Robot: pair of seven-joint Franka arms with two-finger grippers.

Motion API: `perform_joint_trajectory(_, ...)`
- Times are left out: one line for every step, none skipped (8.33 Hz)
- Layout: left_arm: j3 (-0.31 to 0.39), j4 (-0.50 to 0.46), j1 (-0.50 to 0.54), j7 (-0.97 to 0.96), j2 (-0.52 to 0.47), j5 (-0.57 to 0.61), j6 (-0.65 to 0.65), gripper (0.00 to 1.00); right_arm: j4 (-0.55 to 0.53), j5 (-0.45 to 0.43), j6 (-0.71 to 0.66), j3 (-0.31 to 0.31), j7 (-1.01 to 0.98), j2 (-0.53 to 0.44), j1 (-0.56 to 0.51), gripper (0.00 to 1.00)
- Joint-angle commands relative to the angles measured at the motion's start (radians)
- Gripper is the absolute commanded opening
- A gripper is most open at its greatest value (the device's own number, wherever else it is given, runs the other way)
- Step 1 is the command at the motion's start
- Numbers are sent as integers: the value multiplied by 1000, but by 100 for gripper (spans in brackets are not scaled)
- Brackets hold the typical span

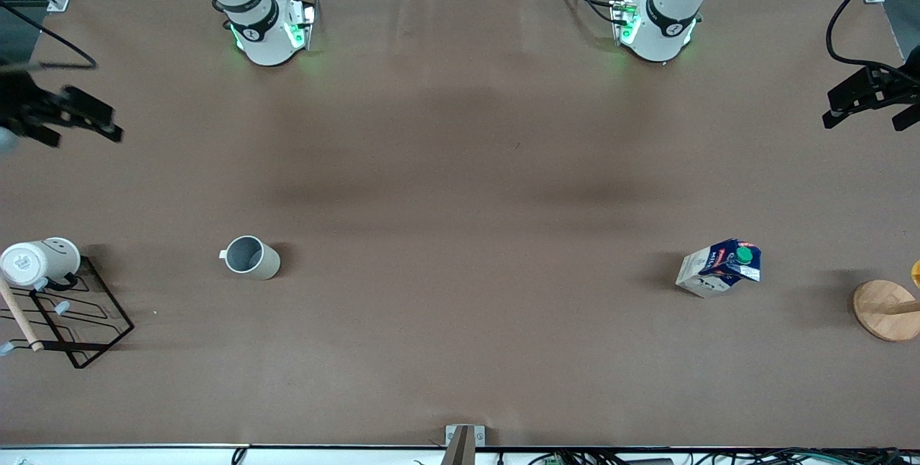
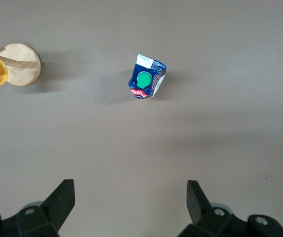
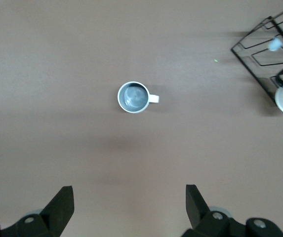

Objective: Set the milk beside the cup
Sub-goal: 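Reach the right gripper down to the rim of the white mug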

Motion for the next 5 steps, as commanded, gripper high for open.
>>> perform_joint_trajectory(-3,16,4,-8,2,6,-20,100,-117,10,150,-2,51,27,45,100)
perform_joint_trajectory(-4,16,6,-9,2,6,-20,100,-174,10,233,-2,54,38,61,100)
perform_joint_trajectory(-3,21,4,-10,8,6,-20,100,-218,16,310,-2,68,68,79,100)
perform_joint_trajectory(-4,19,6,-12,4,6,-21,100,-260,16,392,-2,80,106,100,100)
perform_joint_trajectory(-3,19,7,-10,-1,6,-24,100,-304,16,495,-2,80,145,107,100)
